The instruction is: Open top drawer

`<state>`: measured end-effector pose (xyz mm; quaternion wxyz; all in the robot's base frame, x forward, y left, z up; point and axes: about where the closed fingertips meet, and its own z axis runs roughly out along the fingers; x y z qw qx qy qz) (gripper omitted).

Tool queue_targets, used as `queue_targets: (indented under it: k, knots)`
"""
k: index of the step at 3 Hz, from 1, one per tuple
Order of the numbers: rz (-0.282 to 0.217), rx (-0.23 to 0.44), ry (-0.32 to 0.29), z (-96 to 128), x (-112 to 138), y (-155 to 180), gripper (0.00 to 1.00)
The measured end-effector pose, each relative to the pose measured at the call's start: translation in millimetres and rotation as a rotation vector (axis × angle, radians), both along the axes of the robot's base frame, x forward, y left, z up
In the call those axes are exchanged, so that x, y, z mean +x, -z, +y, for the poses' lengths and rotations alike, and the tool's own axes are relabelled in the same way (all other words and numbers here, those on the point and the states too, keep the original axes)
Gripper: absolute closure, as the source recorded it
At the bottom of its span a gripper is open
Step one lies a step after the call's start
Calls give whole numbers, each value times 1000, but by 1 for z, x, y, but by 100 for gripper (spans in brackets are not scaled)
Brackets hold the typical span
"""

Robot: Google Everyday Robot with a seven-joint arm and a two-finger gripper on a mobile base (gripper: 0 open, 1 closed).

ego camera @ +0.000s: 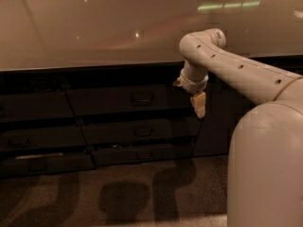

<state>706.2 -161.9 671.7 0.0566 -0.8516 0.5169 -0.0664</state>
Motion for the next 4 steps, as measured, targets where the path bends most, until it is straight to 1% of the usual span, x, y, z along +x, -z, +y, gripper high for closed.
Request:
queue_targets:
  k: [1,2,3,4]
  knots:
    - [0,0,0,0,0,0,0]
    - [-4,101,-52,0,-2,1,0]
    - [0,117,-94,2,-5,1,0]
    - [0,117,-94,2,-5,1,0]
